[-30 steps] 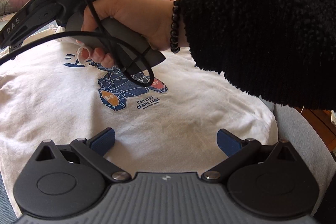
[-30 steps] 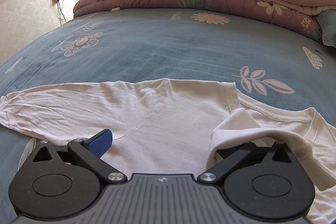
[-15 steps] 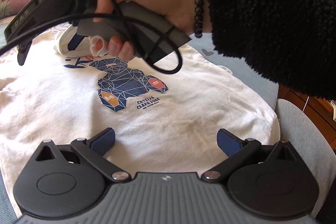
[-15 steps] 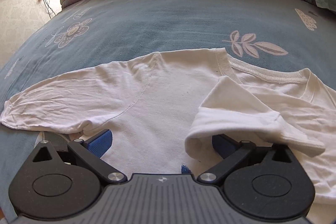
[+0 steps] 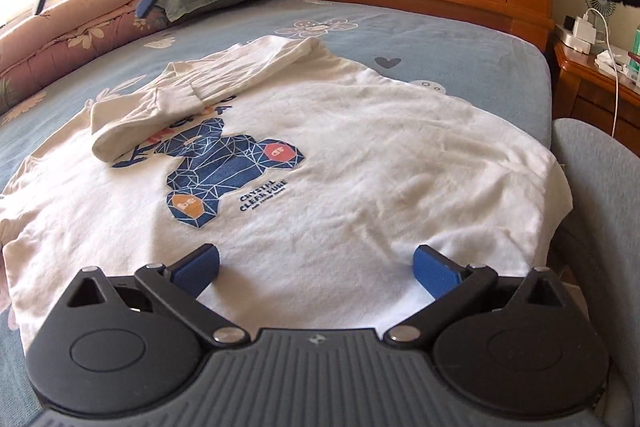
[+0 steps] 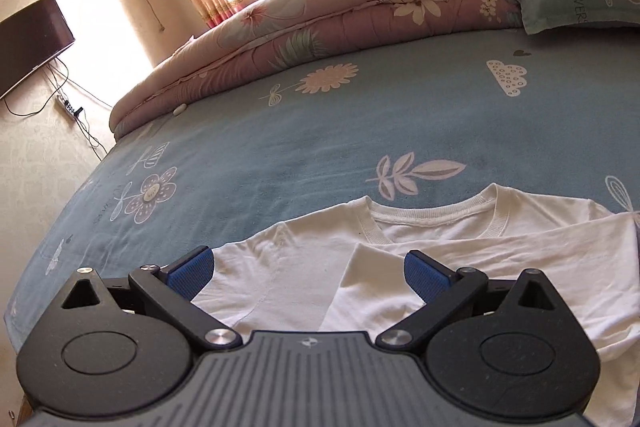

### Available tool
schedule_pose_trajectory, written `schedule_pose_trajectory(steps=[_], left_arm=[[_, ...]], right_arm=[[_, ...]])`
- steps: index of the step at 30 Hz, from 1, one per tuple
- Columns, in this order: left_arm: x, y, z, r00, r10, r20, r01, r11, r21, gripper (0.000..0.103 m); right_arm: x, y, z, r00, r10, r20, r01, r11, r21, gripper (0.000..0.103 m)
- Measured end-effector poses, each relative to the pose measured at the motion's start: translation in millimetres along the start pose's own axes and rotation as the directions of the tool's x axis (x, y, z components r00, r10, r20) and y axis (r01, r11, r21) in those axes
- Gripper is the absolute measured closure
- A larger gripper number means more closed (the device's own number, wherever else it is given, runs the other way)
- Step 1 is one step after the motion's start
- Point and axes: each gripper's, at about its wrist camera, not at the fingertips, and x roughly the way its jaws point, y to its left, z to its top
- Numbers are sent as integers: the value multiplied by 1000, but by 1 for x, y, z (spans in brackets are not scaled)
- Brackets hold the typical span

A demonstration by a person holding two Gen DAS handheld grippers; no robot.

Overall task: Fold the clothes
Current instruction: 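Lay the sleeve on the body and open the right gripper, then withdraw the right gripper from the folded sleeve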

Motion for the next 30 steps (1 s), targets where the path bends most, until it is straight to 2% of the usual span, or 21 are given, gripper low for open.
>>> schedule_pose_trajectory(steps=[5, 9, 16, 20, 24, 26, 30], left_arm=[[2, 4, 0, 1000, -18, 0, 18, 1000, -18, 1], [4, 7, -1, 1000, -23, 3, 23, 999, -36, 1], [6, 10, -3, 1000, -23, 15, 24, 999, -40, 1], [7, 14, -3, 999, -34, 25, 35, 998, -53, 1], [5, 17, -5, 999, -41, 33, 43, 998, -47, 1], [3, 20, -5, 999, -30, 30, 31, 999, -37, 1], [-10, 29, -8, 995, 103, 9, -102, 993, -51, 1]], right_arm=[[-11, 31, 0, 996, 79, 41, -77, 996, -41, 0], [-35, 39, -2, 994, 91, 55, -85, 991, -103, 0], [-104, -5, -23, 996, 61, 61, -56, 994, -89, 0], [-132, -40, -51, 999, 28, 29, -25, 996, -81, 0], [-123, -70, -96, 995, -71, -75, 60, 989, -131, 0], [-108, -80, -122, 988, -94, -121, 72, 982, -173, 0], [-78, -92, -163, 978, -117, -171, 77, 971, -226, 0]])
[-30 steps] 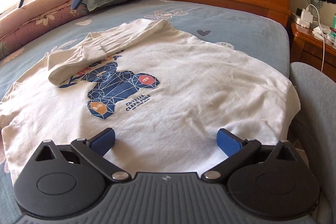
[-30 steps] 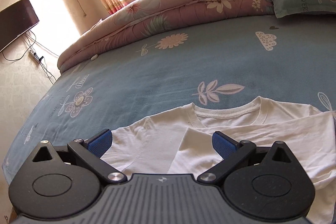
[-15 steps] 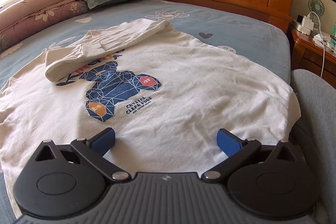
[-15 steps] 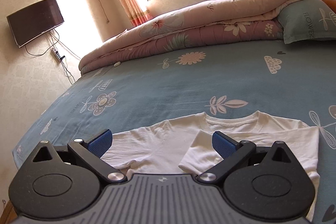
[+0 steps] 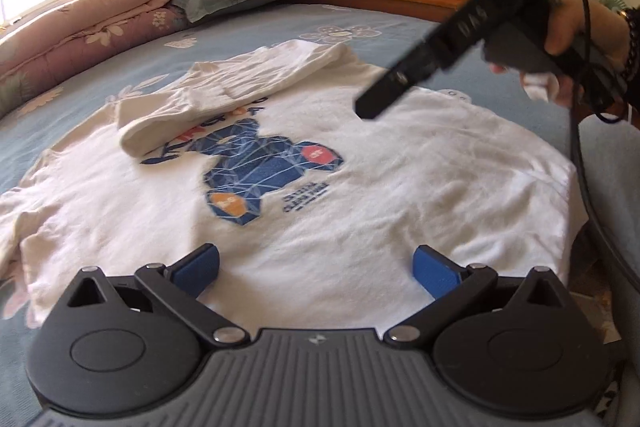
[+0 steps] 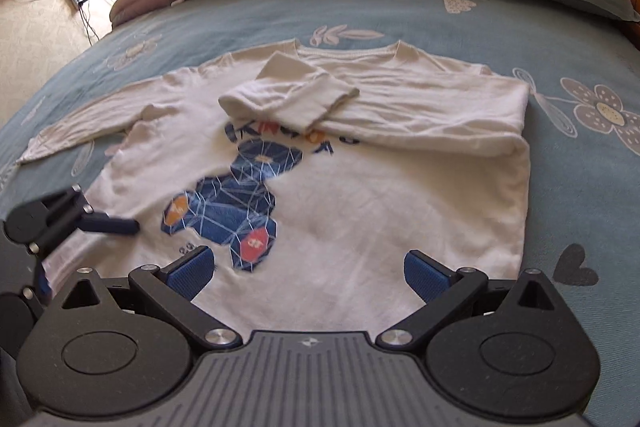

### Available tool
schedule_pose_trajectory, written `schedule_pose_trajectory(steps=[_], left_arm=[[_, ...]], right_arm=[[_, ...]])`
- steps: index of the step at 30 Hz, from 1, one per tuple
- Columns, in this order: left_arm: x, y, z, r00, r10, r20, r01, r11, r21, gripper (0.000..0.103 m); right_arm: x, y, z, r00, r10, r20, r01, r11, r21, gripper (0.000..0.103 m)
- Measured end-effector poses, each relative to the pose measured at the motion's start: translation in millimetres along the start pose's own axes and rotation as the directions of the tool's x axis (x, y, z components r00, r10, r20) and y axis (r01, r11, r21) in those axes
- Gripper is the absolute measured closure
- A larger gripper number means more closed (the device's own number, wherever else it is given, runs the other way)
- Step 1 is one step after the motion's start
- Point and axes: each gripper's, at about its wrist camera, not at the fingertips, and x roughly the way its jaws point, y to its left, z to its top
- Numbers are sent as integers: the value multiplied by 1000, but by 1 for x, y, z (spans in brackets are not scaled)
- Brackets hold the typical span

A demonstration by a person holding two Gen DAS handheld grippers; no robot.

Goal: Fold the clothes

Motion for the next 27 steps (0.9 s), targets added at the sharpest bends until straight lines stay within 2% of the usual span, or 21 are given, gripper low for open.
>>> schedule_pose_trajectory(steps=[2, 5, 9, 10, 12, 16, 21, 23, 27], left_arm=[[-7, 14, 5, 998, 60, -22, -61, 997, -51, 1], [-15, 40, 29, 994, 108, -26, -111, 982, -156, 1], [1, 67, 81, 994, 103, 27, -91, 953, -288, 1], [10, 70, 94, 993, 112, 33, -98, 951, -292, 1], [39, 67, 120, 987, 161, 17, -151, 952, -265, 1], [106, 49, 162, 972, 224, -71, -233, 957, -174, 1], [170, 23, 181, 933, 295, -207, -306, 952, -22, 1], [183, 19, 178, 902, 361, -237, -362, 931, 40, 1], [172, 34, 171, 870, 424, -252, -430, 902, 33, 0]], right_arm=[[11, 4, -10, 1000, -27, -5, 27, 999, -31, 0], [20, 12, -25, 996, -82, 34, 85, 992, -91, 0], [16, 14, -37, 986, -115, 117, 119, 992, -33, 0], [16, 14, -37, 986, -113, 120, 118, 992, -40, 0], [14, 12, -36, 988, -100, 114, 106, 993, -51, 0], [9, 10, -33, 995, -73, 72, 78, 995, -64, 0], [0, 6, -34, 998, -48, 44, 50, 998, -36, 0], [-4, 3, -32, 999, -39, 38, 39, 999, -5, 0], [-14, -2, -27, 998, -38, 50, 37, 999, 32, 0]])
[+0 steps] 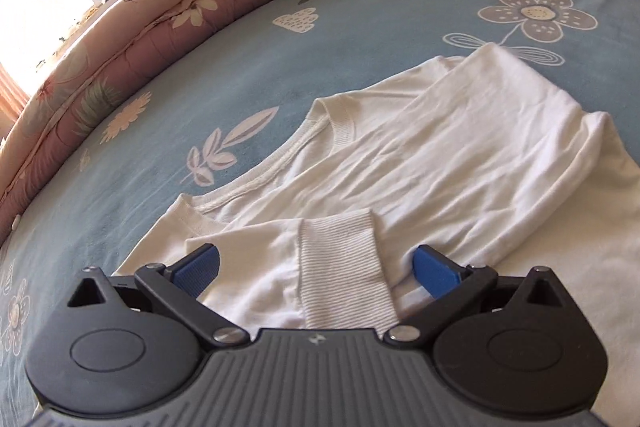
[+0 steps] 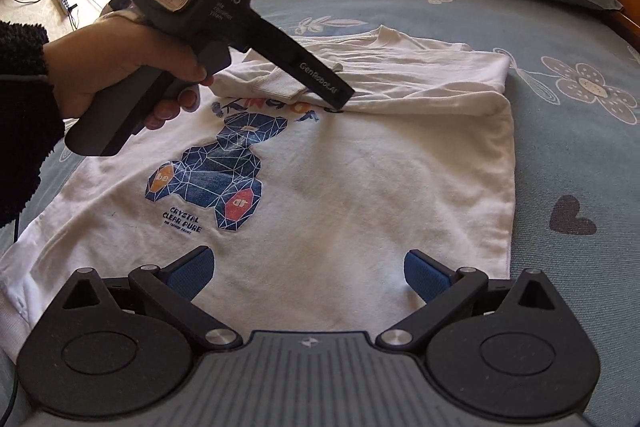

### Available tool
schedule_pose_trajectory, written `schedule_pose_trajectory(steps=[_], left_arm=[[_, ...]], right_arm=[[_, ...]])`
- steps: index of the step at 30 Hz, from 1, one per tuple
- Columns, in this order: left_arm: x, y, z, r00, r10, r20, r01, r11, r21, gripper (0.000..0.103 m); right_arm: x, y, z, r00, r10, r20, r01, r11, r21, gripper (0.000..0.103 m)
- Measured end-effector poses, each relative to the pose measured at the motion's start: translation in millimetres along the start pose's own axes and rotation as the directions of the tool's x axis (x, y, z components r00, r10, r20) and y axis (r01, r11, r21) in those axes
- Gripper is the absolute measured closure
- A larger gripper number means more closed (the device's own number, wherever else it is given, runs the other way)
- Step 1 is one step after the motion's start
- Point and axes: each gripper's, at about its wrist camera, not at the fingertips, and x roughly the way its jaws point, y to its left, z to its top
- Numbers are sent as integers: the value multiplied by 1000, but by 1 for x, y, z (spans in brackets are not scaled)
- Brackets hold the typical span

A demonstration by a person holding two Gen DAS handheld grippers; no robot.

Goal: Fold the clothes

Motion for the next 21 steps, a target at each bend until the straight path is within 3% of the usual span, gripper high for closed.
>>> schedule_pose_trajectory(steps=[5, 9, 11, 14, 21], left_arm=[[-6, 62, -21, 989, 140, -47, -144, 985, -92, 1], [-15, 128, -51, 985, 133, -112, -161, 938, -306, 1], [-18, 148, -66, 979, 141, -145, -185, 916, -356, 1], [-23, 168, -82, 979, 125, -159, -181, 894, -410, 1], [-33, 167, -58, 996, 84, -24, -86, 887, -454, 1]], right_arm=[[-12, 0, 2, 999, 6, 43, -6, 1000, 1, 0], [-13, 0, 2, 999, 12, 41, -12, 1000, 2, 0], [-14, 0, 1, 999, 10, 41, -10, 1000, 0, 0], [-14, 2, 1, 999, 14, 42, -14, 1000, -5, 0], [-12, 10, 3, 999, 23, 42, -22, 999, -26, 0]])
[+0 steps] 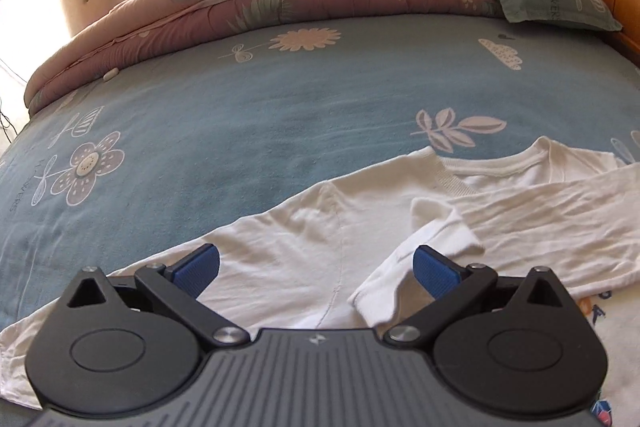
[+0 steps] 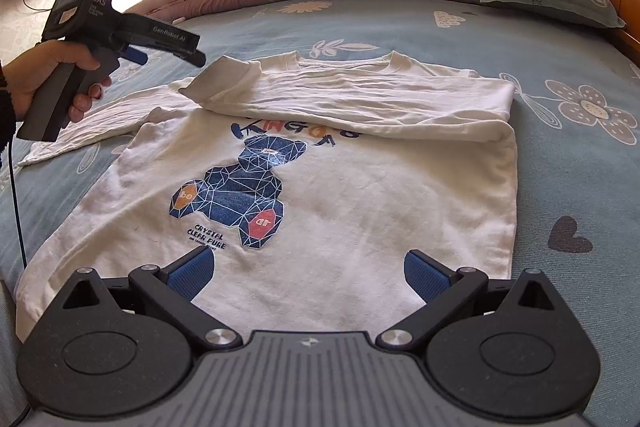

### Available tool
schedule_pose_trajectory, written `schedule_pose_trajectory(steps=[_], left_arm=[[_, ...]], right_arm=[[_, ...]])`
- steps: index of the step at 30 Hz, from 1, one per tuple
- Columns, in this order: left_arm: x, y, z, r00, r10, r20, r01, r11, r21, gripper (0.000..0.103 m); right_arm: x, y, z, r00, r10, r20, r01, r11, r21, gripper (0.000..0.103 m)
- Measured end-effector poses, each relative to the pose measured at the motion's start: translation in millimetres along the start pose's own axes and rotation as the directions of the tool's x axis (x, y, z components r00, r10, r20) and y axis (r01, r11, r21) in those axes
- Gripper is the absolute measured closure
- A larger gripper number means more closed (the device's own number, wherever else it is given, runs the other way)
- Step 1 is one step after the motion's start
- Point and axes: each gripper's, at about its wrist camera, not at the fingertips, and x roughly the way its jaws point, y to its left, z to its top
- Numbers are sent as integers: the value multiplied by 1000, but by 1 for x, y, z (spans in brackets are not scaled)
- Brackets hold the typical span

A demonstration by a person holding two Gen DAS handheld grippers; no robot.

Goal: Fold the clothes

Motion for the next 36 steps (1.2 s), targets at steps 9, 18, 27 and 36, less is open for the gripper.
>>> schedule_pose_trajectory(steps=[9, 18, 27, 36], left_arm=[[-5, -38, -8, 975, -216, -54, 221, 967, 123, 1], [23, -76, -23, 994, -42, -98, 78, 913, 401, 1], [33, 35, -5, 985, 109, -136, -105, 994, 40, 1], [1, 15, 12, 996, -88, 21, 87, 996, 25, 1]], right_arm=[[3, 2, 3, 1000, 3, -8, -3, 1000, -3, 0], [11, 11, 13, 999, 41, -16, -41, 999, -14, 0], [7, -2, 15, 998, 66, 2, -66, 997, 47, 0], [15, 1, 13, 998, 59, -20, -58, 997, 43, 0]])
